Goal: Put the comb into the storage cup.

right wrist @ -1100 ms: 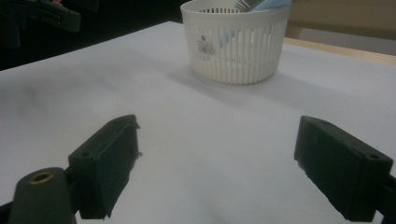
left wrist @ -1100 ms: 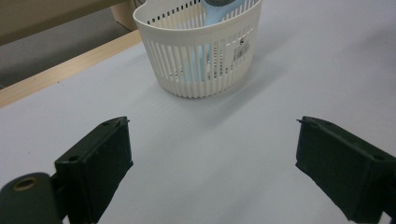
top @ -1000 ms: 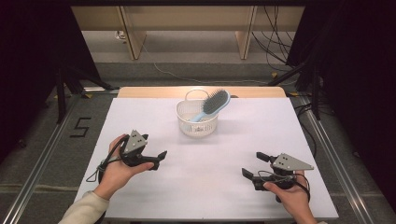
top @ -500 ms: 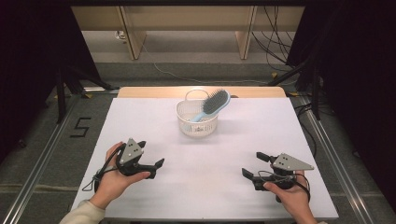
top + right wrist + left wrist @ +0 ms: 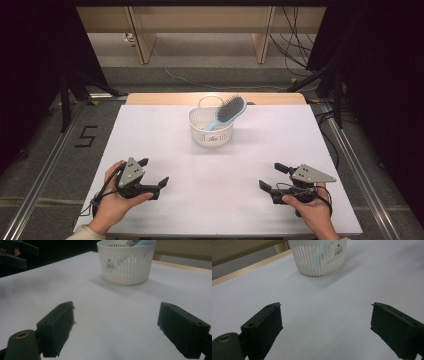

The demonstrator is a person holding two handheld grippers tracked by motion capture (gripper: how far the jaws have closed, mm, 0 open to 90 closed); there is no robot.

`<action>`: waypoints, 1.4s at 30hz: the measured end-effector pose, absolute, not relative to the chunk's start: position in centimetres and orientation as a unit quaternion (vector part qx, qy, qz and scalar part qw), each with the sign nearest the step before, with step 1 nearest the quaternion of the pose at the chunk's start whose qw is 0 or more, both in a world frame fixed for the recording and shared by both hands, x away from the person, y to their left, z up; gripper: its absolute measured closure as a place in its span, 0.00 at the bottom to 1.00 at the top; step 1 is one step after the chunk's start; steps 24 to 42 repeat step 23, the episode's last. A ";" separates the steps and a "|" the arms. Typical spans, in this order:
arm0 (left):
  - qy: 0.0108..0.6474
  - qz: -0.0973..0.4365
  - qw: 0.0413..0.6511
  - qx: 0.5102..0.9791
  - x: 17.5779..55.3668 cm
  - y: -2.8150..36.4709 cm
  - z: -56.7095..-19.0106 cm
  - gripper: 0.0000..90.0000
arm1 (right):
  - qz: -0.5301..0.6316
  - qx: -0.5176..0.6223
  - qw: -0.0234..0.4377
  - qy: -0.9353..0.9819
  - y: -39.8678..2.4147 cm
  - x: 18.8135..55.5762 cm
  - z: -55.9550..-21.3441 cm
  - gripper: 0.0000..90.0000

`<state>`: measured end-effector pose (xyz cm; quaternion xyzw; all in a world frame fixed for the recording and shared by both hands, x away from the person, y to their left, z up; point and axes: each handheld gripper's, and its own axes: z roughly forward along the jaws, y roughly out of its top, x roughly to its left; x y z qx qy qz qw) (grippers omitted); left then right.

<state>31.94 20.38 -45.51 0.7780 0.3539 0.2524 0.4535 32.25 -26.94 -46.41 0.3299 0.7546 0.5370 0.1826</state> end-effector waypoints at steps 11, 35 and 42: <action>0.354 0.270 0.446 0.777 31.3 21.2 -46.1 0.11 | 0.536 0.332 0.181 0.754 -27.0 32.2 -46.4 0.16; 0.353 0.271 0.449 0.774 31.4 21.1 -46.4 0.11 | 0.536 0.333 0.182 0.754 -27.0 32.3 -46.5 0.16; 0.353 0.271 0.449 0.774 31.4 21.1 -46.4 0.11 | 0.536 0.333 0.182 0.754 -27.0 32.3 -46.5 0.16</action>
